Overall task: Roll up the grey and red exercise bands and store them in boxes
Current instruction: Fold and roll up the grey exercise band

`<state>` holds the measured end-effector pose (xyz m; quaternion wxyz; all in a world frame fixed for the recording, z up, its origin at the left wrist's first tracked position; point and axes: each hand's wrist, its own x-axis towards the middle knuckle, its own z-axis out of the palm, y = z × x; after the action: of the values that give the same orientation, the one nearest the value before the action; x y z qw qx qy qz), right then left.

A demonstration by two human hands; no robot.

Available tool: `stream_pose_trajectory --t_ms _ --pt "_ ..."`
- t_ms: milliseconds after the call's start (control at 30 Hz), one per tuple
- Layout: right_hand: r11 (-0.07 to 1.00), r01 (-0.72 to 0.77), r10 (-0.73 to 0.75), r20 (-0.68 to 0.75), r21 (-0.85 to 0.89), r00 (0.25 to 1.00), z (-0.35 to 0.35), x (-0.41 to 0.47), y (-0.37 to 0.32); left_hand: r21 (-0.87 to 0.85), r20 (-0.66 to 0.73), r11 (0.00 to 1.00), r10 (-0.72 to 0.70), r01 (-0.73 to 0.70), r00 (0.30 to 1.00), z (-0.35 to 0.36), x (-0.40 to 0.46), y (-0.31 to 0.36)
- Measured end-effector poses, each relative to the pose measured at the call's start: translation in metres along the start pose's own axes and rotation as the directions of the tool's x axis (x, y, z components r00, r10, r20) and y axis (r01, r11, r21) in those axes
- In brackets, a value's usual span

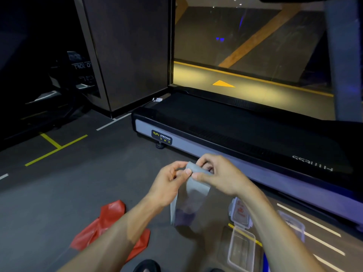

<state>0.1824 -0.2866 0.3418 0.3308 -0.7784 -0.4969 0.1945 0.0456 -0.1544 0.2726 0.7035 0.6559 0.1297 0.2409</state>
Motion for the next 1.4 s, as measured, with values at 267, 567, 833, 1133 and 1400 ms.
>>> stream_pose_trajectory --t_ms 267,567,833,1133,1400 --pt "0.993 0.028 -0.045 -0.153 -0.111 0.987 -0.0024 -0.0015 -0.0077 -0.162 0.056 0.986 -0.034 0.043 0.998 0.0013 0.0004 0.0026" --pt "0.993 -0.003 -0.021 -0.204 -0.120 0.979 -0.0058 -0.0004 -0.0064 0.042 0.017 0.999 0.019 -0.020 1.000 0.0003 -0.0024 -0.0013" --pt "0.988 0.039 -0.060 -0.138 -0.150 0.989 -0.0066 0.0006 -0.0038 0.040 0.045 0.998 -0.056 0.055 0.997 -0.0015 -0.0022 -0.0016" --pt "0.982 0.004 -0.013 -0.046 -0.189 0.999 -0.0050 -0.0007 -0.0104 0.009 0.042 0.998 -0.068 0.067 0.997 0.0000 -0.0016 0.0003" --pt "0.998 -0.028 0.029 0.005 -0.057 1.000 -0.0035 -0.0024 -0.0063 0.007 0.068 1.000 0.006 -0.007 0.998 0.0006 -0.0031 0.0056"
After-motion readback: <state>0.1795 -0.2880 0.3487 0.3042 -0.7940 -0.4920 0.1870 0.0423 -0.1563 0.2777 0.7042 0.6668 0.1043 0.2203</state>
